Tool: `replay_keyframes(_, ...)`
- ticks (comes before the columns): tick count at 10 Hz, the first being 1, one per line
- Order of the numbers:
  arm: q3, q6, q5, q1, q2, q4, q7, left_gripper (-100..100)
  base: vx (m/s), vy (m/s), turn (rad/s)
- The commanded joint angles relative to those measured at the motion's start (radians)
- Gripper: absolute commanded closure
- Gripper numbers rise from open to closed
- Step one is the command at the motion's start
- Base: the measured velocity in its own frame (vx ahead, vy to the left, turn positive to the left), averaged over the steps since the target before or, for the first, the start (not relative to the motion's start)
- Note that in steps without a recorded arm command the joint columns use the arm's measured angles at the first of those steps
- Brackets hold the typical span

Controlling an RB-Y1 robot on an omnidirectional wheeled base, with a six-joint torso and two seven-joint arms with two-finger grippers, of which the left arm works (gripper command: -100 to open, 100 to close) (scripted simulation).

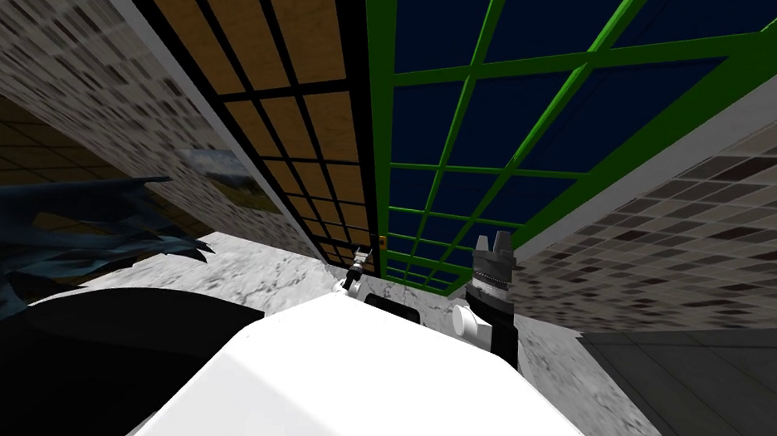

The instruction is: Pull the door open

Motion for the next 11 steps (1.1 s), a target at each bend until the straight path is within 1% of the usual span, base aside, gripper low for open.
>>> replay_keyframes(1, 0.002, -0.021, 0.002, -0.009, 0.006, 0.037, -0.005, -100, 0.060, 0.022, 0.011)
replay_keyframes(2, -0.004, -0.026, -0.002, -0.042, -0.007, 0.025, -0.005, -100, 0.153, 0.047, -0.100)
replay_keyframes(3, -0.006, -0.027, -0.002, -0.050, -0.011, 0.022, -0.005, -100, 0.211, 0.027, -0.100)
replay_keyframes(4, -0.008, -0.029, -0.004, -0.065, -0.017, 0.016, -0.004, -100, 0.188, 0.026, -0.049)
replay_keyframes(5, -0.008, -0.029, -0.004, -0.065, -0.017, 0.016, -0.004, -100, 0.097, 0.026, 0.018)
replay_keyframes(6, -0.013, -0.019, -0.007, -0.049, -0.023, -0.001, 0.000, -100, 0.008, 0.002, 0.013)
replay_keyframes(7, -0.013, -0.019, -0.007, -0.049, -0.023, -0.001, 0.000, 100, -0.011, -0.004, -0.009)
replay_keyframes(11, -0.013, -0.019, -0.007, -0.049, -0.023, -0.001, 0.000, 100, -0.004, -0.001, 0.000)
